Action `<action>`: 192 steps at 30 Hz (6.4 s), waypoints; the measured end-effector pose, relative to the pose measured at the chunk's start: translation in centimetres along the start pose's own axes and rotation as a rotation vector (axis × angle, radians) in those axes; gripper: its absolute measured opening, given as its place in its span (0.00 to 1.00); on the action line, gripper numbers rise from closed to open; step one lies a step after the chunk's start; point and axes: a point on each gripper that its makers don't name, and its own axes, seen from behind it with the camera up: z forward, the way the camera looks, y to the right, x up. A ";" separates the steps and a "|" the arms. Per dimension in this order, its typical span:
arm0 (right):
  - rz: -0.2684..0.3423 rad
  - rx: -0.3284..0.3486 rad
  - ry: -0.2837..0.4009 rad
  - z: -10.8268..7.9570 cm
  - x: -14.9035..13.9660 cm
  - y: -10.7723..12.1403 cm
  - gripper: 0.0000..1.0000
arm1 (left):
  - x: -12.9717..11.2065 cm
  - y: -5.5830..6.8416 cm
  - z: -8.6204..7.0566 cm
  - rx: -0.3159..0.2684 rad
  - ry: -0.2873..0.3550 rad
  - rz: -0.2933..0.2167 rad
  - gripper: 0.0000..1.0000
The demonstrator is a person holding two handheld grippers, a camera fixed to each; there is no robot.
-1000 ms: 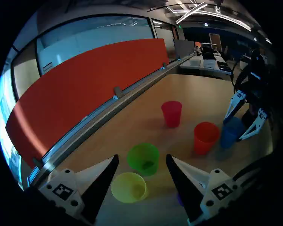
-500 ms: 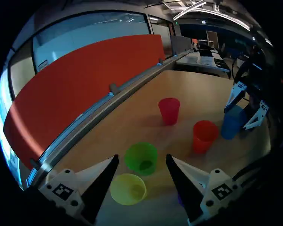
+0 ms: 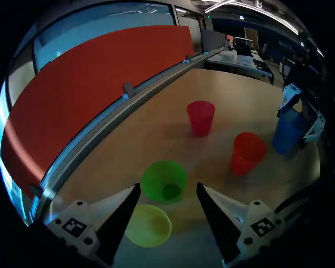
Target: Pour water
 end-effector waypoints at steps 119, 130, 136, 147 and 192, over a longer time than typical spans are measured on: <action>-0.077 0.004 0.126 -3.6 8.7 -7.6 0.91 | 9.6 8.6 -23.8 0.147 0.742 -0.311 0.90; -0.086 0.008 0.125 -3.5 9.2 -8.2 0.91 | 9.9 9.0 -25.1 0.127 0.825 -0.369 0.90; -0.089 0.010 0.126 -3.6 9.4 -8.5 0.91 | 10.1 9.0 -25.5 0.126 0.860 -0.382 0.90; -0.097 0.012 0.128 -3.7 9.7 -8.8 0.91 | 10.4 9.3 -25.9 0.117 0.893 -0.404 0.91; -0.108 0.018 0.134 -3.8 10.2 -8.5 0.91 | 7.6 13.1 -22.7 0.094 0.690 -0.226 0.89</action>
